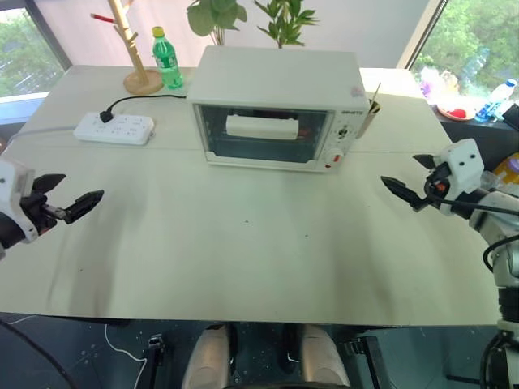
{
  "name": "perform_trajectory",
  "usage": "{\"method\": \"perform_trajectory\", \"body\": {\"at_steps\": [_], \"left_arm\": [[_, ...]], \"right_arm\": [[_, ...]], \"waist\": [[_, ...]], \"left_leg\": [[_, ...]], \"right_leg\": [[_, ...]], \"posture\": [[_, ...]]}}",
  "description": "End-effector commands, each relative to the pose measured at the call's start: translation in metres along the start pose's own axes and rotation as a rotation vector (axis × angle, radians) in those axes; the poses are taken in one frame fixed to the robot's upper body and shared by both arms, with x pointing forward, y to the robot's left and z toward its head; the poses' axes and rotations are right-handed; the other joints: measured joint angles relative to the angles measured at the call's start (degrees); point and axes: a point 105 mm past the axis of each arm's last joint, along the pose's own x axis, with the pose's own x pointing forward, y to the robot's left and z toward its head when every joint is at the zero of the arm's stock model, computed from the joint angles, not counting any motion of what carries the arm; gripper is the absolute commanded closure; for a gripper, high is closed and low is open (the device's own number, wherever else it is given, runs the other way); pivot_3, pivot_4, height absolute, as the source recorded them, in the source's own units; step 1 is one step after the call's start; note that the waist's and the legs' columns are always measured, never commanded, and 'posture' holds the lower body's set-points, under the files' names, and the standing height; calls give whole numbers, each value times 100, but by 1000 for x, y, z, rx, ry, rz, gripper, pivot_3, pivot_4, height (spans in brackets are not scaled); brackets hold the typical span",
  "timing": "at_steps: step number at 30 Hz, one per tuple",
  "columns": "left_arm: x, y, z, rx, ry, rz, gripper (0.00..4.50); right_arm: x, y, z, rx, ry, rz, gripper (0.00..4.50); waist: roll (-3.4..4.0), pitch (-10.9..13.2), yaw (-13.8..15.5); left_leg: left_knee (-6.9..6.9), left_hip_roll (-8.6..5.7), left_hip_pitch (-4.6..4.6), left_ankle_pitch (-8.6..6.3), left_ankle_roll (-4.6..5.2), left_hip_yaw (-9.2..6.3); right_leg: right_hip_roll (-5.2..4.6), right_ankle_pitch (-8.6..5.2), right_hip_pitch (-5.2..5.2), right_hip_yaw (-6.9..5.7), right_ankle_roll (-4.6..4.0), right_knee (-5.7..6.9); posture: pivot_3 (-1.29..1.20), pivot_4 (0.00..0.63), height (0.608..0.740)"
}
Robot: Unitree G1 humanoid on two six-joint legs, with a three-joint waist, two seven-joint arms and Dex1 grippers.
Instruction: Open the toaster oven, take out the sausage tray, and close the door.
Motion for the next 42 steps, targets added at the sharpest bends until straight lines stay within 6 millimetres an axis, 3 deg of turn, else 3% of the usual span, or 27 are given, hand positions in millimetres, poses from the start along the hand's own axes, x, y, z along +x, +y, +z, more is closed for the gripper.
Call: {"method": "perform_trajectory", "body": {"at_steps": [1,8,12,15,18,23,34,42], "left_arm": [[1,-3,15,35,-55,-6,0],[4,-2,16,-29,-67,-7,0],[9,-12,28,-28,-101,-65,0],[14,-33,52,-36,-170,-190,0],[18,-54,76,-60,-232,-335,0],[32,-76,97,-30,-242,-517,0],[54,-105,114,64,-241,-711,0],[56,-109,118,82,-246,-742,0]], "right_arm": [[-3,-7,14,-36,-37,-18,55],[-4,-8,18,13,-53,-23,55],[-5,-11,28,50,-77,-30,55],[-1,1,49,103,-132,58,55],[4,29,74,130,-177,209,55],[20,70,94,105,-195,394,55],[58,128,98,101,-197,566,55],[83,131,105,86,-213,561,55]], "waist": [[0,0,0],[0,0,0],[0,0,1],[-1,0,0],[-1,0,1],[-4,-1,-4],[-6,-2,-9],[-6,-1,-19]], "left_leg": [[0,0,0,0,0,0],[0,0,0,0,0,1],[0,0,0,0,0,1],[1,1,1,0,0,1],[2,1,1,0,0,0],[2,-2,1,0,0,2],[3,-2,3,1,-1,6],[3,-1,3,1,-1,9]], "right_leg": [[0,0,0,0,0,0],[1,1,0,2,-1,1],[2,1,0,2,-2,1],[3,4,0,3,-5,1],[4,4,0,6,-6,1],[17,7,0,6,-9,2],[27,8,-3,17,-11,5],[30,9,-6,22,-11,7]], "posture": [[0,150,717],[0,150,717],[0,150,717],[0,150,717],[0,150,717],[0,150,717],[0,150,717],[0,150,717]]}}
